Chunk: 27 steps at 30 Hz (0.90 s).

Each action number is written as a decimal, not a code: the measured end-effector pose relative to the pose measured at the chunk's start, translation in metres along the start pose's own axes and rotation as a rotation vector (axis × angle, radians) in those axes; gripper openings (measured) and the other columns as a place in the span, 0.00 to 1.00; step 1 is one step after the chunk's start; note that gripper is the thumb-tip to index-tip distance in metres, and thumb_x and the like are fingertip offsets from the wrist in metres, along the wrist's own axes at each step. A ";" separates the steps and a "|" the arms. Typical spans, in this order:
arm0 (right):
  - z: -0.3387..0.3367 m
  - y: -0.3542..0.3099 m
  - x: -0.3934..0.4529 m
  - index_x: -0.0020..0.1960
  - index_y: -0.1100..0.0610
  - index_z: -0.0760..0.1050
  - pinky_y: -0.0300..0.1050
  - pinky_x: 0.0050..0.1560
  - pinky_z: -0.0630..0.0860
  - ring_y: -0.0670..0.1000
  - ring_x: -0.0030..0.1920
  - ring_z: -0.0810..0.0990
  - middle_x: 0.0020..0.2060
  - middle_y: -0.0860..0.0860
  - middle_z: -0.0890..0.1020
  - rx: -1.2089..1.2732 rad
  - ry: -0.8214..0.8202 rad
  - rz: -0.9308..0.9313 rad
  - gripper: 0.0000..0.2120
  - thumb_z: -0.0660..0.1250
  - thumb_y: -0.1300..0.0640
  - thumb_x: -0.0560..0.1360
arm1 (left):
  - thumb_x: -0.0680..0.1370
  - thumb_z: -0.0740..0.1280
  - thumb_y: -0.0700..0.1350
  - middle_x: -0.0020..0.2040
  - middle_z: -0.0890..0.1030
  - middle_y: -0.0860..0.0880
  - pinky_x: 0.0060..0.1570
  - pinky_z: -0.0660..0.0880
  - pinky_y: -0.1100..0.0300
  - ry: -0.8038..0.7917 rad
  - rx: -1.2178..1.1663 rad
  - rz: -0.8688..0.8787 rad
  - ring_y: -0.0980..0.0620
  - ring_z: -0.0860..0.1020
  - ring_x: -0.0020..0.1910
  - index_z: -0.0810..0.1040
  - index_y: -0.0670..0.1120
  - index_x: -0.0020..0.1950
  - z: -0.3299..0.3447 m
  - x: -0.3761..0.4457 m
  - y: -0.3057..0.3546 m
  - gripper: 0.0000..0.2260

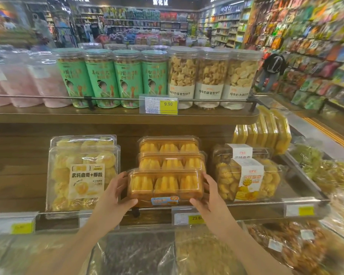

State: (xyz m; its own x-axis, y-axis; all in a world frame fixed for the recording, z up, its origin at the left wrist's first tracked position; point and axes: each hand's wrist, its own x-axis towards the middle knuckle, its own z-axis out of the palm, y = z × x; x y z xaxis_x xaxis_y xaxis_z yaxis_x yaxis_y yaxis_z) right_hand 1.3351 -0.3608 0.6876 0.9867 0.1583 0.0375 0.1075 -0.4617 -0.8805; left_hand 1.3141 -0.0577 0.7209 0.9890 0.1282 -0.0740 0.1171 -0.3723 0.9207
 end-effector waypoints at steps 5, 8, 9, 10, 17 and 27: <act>-0.003 -0.012 -0.007 0.70 0.22 0.45 0.47 0.70 0.73 0.40 0.66 0.76 0.71 0.38 0.71 -0.038 -0.026 0.052 0.40 0.69 0.53 0.80 | 0.73 0.76 0.35 0.67 0.75 0.65 0.69 0.75 0.45 0.003 0.074 -0.016 0.57 0.75 0.69 0.66 0.61 0.76 -0.006 -0.007 0.005 0.38; -0.007 -0.021 -0.011 0.75 0.31 0.48 0.48 0.70 0.74 0.42 0.67 0.75 0.71 0.38 0.70 -0.059 -0.038 0.070 0.38 0.70 0.52 0.79 | 0.74 0.77 0.37 0.66 0.75 0.66 0.67 0.76 0.46 -0.014 0.141 -0.019 0.57 0.77 0.65 0.65 0.63 0.75 -0.012 -0.012 0.010 0.38; -0.009 -0.024 -0.011 0.75 0.32 0.50 0.50 0.69 0.75 0.43 0.67 0.75 0.71 0.39 0.70 -0.069 -0.030 0.073 0.38 0.70 0.52 0.78 | 0.74 0.77 0.38 0.68 0.75 0.62 0.67 0.76 0.46 -0.025 0.163 -0.031 0.56 0.77 0.66 0.64 0.60 0.77 -0.015 -0.012 0.011 0.38; -0.012 -0.028 -0.011 0.75 0.33 0.51 0.52 0.69 0.75 0.44 0.67 0.76 0.71 0.40 0.70 -0.091 -0.023 0.080 0.37 0.71 0.51 0.78 | 0.73 0.78 0.38 0.71 0.74 0.58 0.68 0.75 0.46 -0.040 0.175 -0.037 0.55 0.76 0.67 0.63 0.57 0.78 -0.018 -0.012 0.013 0.39; -0.045 -0.078 -0.002 0.76 0.48 0.58 0.50 0.66 0.75 0.49 0.64 0.77 0.69 0.47 0.75 -0.399 -0.177 0.157 0.36 0.72 0.42 0.75 | 0.71 0.79 0.45 0.71 0.75 0.53 0.67 0.74 0.53 -0.090 0.570 0.011 0.52 0.76 0.68 0.70 0.51 0.76 -0.049 -0.019 0.049 0.36; -0.053 -0.172 -0.038 0.74 0.45 0.67 0.57 0.64 0.75 0.55 0.67 0.76 0.70 0.50 0.75 -0.958 -0.235 0.119 0.41 0.64 0.24 0.68 | 0.75 0.69 0.60 0.73 0.73 0.57 0.59 0.76 0.54 -0.096 1.013 0.069 0.52 0.75 0.68 0.68 0.61 0.76 -0.112 -0.066 0.077 0.29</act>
State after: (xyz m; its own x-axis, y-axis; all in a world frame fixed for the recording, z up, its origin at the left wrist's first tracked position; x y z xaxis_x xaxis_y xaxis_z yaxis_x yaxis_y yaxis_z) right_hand 1.2854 -0.3341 0.8625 0.9592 0.1863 -0.2126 0.1647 -0.9796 -0.1151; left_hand 1.2474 0.0080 0.8401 0.9943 0.0191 -0.1049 0.0369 -0.9847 0.1704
